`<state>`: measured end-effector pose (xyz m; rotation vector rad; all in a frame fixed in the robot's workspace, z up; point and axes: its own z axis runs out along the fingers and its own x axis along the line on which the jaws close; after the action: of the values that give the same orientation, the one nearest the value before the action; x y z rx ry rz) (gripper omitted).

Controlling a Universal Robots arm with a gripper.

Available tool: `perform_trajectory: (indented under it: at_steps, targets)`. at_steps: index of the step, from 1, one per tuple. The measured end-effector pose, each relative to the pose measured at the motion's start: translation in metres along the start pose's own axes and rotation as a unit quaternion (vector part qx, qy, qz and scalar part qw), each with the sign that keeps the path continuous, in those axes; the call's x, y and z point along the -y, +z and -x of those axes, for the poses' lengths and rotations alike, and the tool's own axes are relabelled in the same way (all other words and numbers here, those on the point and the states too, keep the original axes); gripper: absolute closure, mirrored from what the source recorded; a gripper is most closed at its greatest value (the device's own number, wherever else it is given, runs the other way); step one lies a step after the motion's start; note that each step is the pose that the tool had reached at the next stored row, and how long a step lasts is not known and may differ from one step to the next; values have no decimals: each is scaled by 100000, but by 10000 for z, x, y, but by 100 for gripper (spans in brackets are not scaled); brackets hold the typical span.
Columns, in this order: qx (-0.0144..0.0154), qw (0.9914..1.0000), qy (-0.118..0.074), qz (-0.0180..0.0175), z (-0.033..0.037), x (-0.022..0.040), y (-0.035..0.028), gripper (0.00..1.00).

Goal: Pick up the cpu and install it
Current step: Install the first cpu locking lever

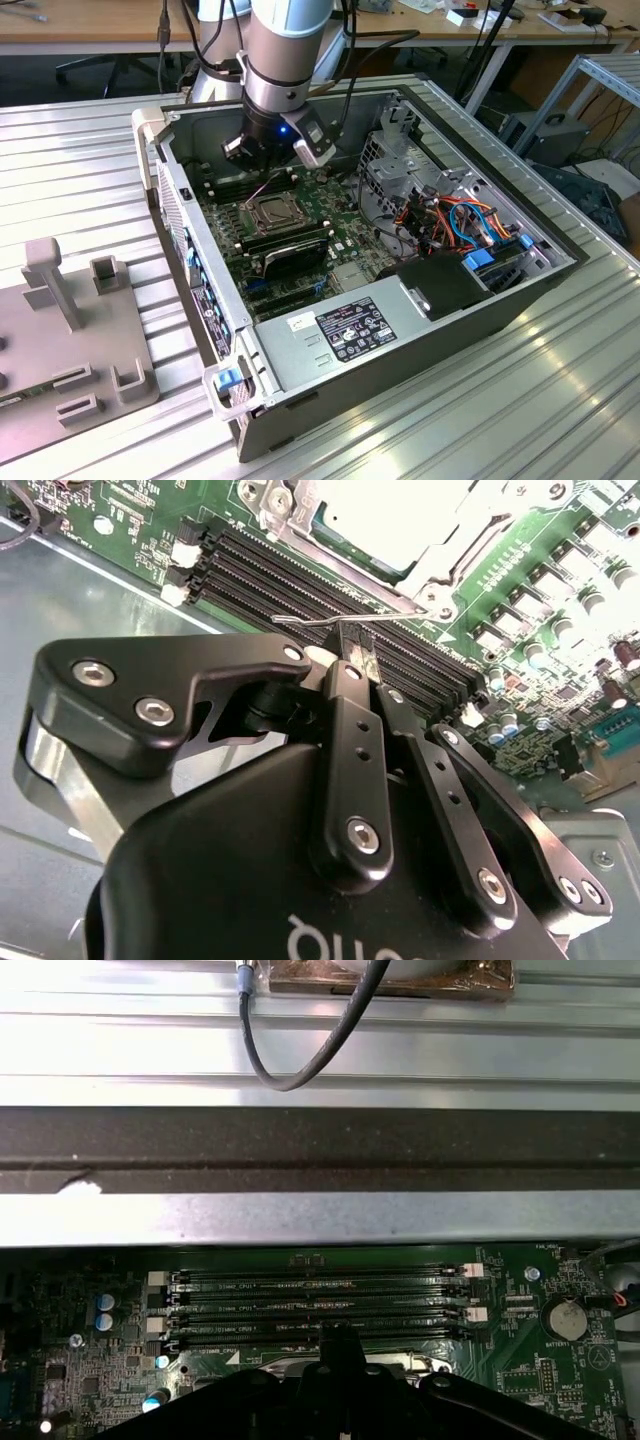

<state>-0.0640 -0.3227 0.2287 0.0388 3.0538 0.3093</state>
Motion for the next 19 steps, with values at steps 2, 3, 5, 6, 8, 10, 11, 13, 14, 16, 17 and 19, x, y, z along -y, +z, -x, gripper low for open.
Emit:
perform_trajectory:
  at_steps: [2, 3, 5, 6, 8, 10, 11, 13, 14, 16, 17, 19]
  targets:
    - [-2, 100000, -5, -5, 0, 2, 12, 89]
    - [-1, 100000, -6, -4, 0, 3, 15, 89]
    - [-3, 100000, -5, -5, -1, 3, 17, 89]
    - [-2, 100000, -4, -6, -1, 4, 18, 89]
    - [2, 100000, -5, 1, -1, 4, 21, 89]
    - [1, 100000, -5, 0, -1, 5, 25, 89]
    - [-2, 100000, -6, -3, -1, 6, 27, 89]
    - [1, 100000, -4, 0, -2, 7, 33, 89]
    - [2, 100000, -5, 3, -2, 7, 37, 89]
    - [-7, 100000, -4, -15, -3, 9, 44, 89]
    - [-6, 100000, 0, -17, -2, 9, 45, 89]
    - [-1, 100000, -11, -7, 5, 10, 48, 89]
